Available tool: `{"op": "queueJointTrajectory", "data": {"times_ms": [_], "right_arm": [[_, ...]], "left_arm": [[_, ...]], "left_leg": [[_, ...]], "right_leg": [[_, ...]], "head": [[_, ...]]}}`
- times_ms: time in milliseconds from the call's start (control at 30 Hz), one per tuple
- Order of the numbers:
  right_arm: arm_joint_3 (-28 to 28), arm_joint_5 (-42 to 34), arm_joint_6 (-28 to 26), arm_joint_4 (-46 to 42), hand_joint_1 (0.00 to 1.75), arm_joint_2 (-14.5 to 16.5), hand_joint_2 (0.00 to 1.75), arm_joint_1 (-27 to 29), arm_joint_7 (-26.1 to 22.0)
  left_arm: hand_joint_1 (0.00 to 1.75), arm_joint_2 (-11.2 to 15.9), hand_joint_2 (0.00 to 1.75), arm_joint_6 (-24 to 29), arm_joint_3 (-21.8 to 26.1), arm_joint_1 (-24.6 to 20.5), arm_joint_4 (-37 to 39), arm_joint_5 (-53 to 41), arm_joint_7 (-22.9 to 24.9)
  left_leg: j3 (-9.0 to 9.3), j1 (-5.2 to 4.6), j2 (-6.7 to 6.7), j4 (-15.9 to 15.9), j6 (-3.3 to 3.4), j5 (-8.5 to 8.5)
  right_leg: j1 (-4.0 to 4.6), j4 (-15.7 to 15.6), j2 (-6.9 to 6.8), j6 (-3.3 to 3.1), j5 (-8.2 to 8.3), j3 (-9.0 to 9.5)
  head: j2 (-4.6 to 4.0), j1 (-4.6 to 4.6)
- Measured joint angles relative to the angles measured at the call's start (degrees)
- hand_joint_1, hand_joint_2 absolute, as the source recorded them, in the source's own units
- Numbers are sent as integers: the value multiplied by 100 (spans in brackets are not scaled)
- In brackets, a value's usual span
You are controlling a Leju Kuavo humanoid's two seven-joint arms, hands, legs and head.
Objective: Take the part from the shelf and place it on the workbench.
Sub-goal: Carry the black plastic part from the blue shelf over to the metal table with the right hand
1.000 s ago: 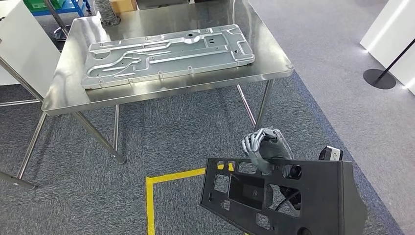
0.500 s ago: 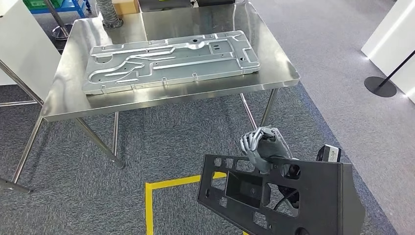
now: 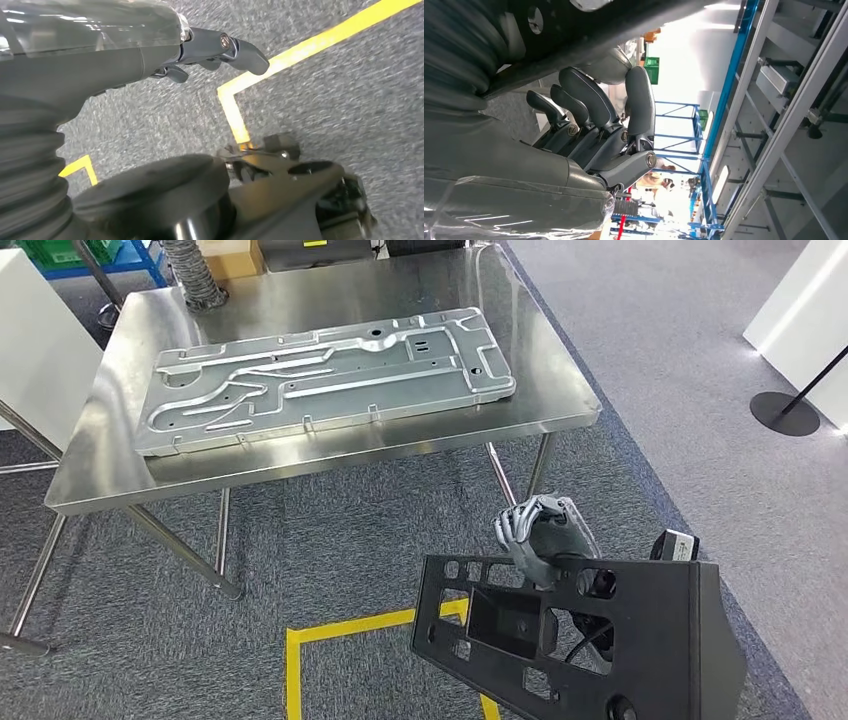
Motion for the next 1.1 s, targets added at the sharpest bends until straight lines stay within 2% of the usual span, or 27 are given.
{"op": "queueJointTrajectory", "data": {"times_ms": [67, 100, 133, 200, 267, 300, 333, 400, 433, 467, 500, 567, 600, 633, 733, 800, 833, 867, 900, 933, 967, 1000, 1067, 1100], "right_arm": [[0, -8, -4, 3, 175, 0, 175, 1, 0], [0, -10, -6, 5, 175, -1, 175, 4, 0], [0, -13, -8, 6, 175, -1, 175, 11, 1], [2, -16, -12, 1, 175, -1, 175, 36, 3], [4, -16, -20, -23, 175, 0, 175, 59, 3], [3, -15, -27, -35, 175, 1, 175, 63, 1], [3, -14, -33, -44, 175, 5, 175, 72, -2], [2, -9, -46, -48, 175, 15, 175, 115, -7], [2, -5, -51, -48, 175, 20, 175, 144, -7], [2, -3, -61, -48, 175, 20, 175, 168, -6], [2, 1, -72, -49, 175, 20, 175, 179, -4], [2, 7, -95, -59, 175, 20, 175, 180, 3], [3, 10, -102, -68, 175, 22, 175, 178, 8], [3, 13, -105, -78, 175, 25, 175, 179, 13], [4, 24, -105, -110, 175, 30, 175, 186, 18], [4, 34, -100, -141, 175, 14, 175, 183, 21], [4, 39, -96, -156, 175, 6, 175, 180, 23], [4, 45, -93, -166, 175, -1, 175, 178, 25], [4, 53, -91, -173, 175, -2, 175, 177, 28], [4, 58, -91, -175, 175, -2, 175, 176, 30], [4, 63, -91, -174, 175, -2, 175, 175, 33], [4, 67, -87, -174, 175, -2, 175, 170, 35], [4, 70, -71, -172, 175, -2, 175, 147, 38], [4, 70, -56, -170, 175, -2, 175, 127, 39]], "left_arm": [[0, 3, 175, 1, 0, 24, 0, -6, 14], [0, 6, 175, 1, 0, 34, 0, -10, 20], [0, 9, 175, 1, 0, 41, 0, -15, 19], [0, 14, 175, 1, 1, 49, 0, -24, 15], [0, 10, 175, 0, 2, 57, 0, -34, 11], [0, 5, 175, -1, 2, 54, 0, -40, 9], [0, 0, 175, -2, 1, 50, 0, -44, 9], [0, -7, 175, -3, 0, 45, 0, -46, 8], [0, -9, 175, -4, 1, 47, 0, -46, 8], [0, -10, 175, -4, 1, 53, 0, -46, 8], [0, -11, 175, -5, 2, 59, 0, -46, 8], [0, -17, 175, -8, 2, 65, 0, -49, 8], [0, -20, 175, -10, 1, 62, 0, -50, 7], [0, -21, 175, -11, 1, 58, 0, -50, 5], [0, -20, 175, -13, 0, 47, 0, -50, 3], [0, -19, 175, -13, 0, 37, 0, -50, 4], [0, -17, 175, -13, 0, 31, 0, -49, 4], [0, -17, 175, -14, 1, 29, 0, -43, 3], [0, -18, 175, -15, 2, 22, 0, -34, -1], [0, -17, 175, -16, 3, 11, 0, -27, -4], [0, -16, 175, -16, 4, 1, 0, -19, -7], [0, -14, 175, -16, 4, -6, 0, -16, -8], [0, -10, 175, -13, 4, 6, 0, -5, 3], [0, -10, 175, -10, 5, 17, 0, 2, 7]], "left_leg": [[193, -47, 0, -727, 120, 578], [267, -81, 1, -1019, 177, 728], [311, -111, 0, -1204, 226, 795], [335, -149, -3, -1324, 276, 781], [446, -104, -4, -1463, 288, 872], [512, -81, -2, -1529, 293, 884], [574, -59, 2, -1578, 299, 884], [646, -67, 3, -1594, 323, 829], [678, -69, 0, -1586, 326, 791], [716, -69, -5, -1575, 325, 748], [762, -68, -11, -1559, 319, 700], [858, -67, -19, -1516, 292, 582], [890, -78, -23, -1480, 264, 514], [907, -89, -24, -1457, 236, 461], [934, -104, -16, -1454, 153, 368], [892, -94, -7, -1296, 84, 254], [779, -83, -5, -1055, 47, 136], [590, -67, -4, -702, 13, -7], [352, -54, -3, -296, -13, -149], [134, -39, -2, 37, -32, -217], [-10, -29, -2, 207, -43, -178], [-46, -23, -1, 153, -46, -17], [147, -13, -1, -507, -27, 515], [271, -23, -1, -861, -7, 707]], "right_leg": [[23, -11, 11, -1, -83, 129], [23, -24, 18, 13, -107, 163], [17, -37, 23, 38, -123, 170], [3, -78, 27, 114, -144, 180], [9, -61, 15, 175, -202, 225], [17, 62, 13, 192, -273, 187], [19, 315, 12, 206, -389, 65], [15, 1086, 12, 236, -655, -401], [11, 1395, 10, 253, -702, -626], [6, 1517, 8, 267, -633, -768], [1, 1407, 6, 275, -445, -790], [-8, 695, -2, 269, 82, -569], [-4, 345, -4, 247, 248, -436], [0, 115, -4, 217, 327, -344], [13, 5, 12, 108, 266, -286], [-6, -30, 11, 48, 234, -239], [-19, -48, 5, 23, 217, -208], [-20, -54, -2, 6, 193, -182], [-21, -54, -8, -3, 167, -158], [-22, -53, -10, -3, 139, -131], [-24, -52, -12, 2, 108, -95], [-28, -52, -10, 10, 73, -46], [-40, -57, 1, 39, -5, 67], [-36, -59, 10, 64, -39, 112]], "head": [[0, 1], [0, 1], [0, 0], [0, -1], [0, 0], [0, -1], [0, -1], [0, -1], [0, 0], [0, 0], [0, 0], [0, 0], [0, 0], [0, 0], [0, 0], [0, 0], [0, 0], [0, 0], [0, 0], [0, 0], [0, 0], [0, 0], [0, 0], [0, 0]]}}
